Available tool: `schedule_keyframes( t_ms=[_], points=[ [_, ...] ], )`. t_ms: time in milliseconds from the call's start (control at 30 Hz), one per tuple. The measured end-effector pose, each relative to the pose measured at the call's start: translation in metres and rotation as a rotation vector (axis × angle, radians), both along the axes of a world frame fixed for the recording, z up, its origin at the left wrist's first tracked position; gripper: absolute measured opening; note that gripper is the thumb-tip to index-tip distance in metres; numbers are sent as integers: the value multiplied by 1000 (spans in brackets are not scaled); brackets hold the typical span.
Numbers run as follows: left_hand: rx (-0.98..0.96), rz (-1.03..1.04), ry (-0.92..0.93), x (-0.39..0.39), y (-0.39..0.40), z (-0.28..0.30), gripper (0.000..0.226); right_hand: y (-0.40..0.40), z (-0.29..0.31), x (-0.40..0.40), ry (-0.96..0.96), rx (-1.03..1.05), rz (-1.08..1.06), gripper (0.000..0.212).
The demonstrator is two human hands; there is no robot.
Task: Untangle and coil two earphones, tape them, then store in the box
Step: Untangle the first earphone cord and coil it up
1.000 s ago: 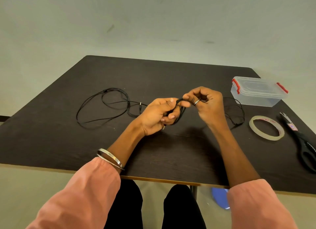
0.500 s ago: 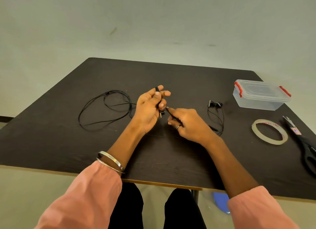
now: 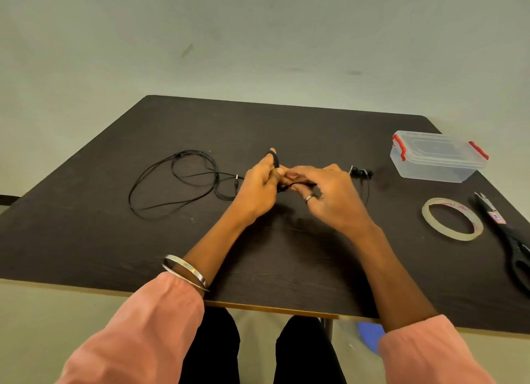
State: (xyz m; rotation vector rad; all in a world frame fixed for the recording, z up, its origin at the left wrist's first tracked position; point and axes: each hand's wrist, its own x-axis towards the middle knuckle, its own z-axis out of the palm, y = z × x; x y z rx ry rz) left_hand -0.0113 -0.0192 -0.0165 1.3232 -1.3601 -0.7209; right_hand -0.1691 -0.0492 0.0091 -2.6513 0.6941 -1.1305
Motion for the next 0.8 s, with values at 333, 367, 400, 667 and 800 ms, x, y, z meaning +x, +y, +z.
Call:
schedule_keyframes(
  t_ms=[333, 367, 400, 667, 800],
  points=[
    [90, -379, -66, -9, 12, 6, 21, -17, 1, -18, -51, -28, -12, 29],
    [107, -400, -66, -9, 13, 7, 21, -20, -1, -19, -16, -103, -28, 26],
    [129, -419, -60, -9, 14, 8, 22, -23, -3, -20, 10, -173, -50, 23],
    [202, -472, 127, -11, 19, 13, 32, -28, 1, -36, -212, -32, -76, 25],
    [147, -442, 307, -8, 18, 19, 36, -32, 1, -36, -261, 39, -92, 24]
  ],
)
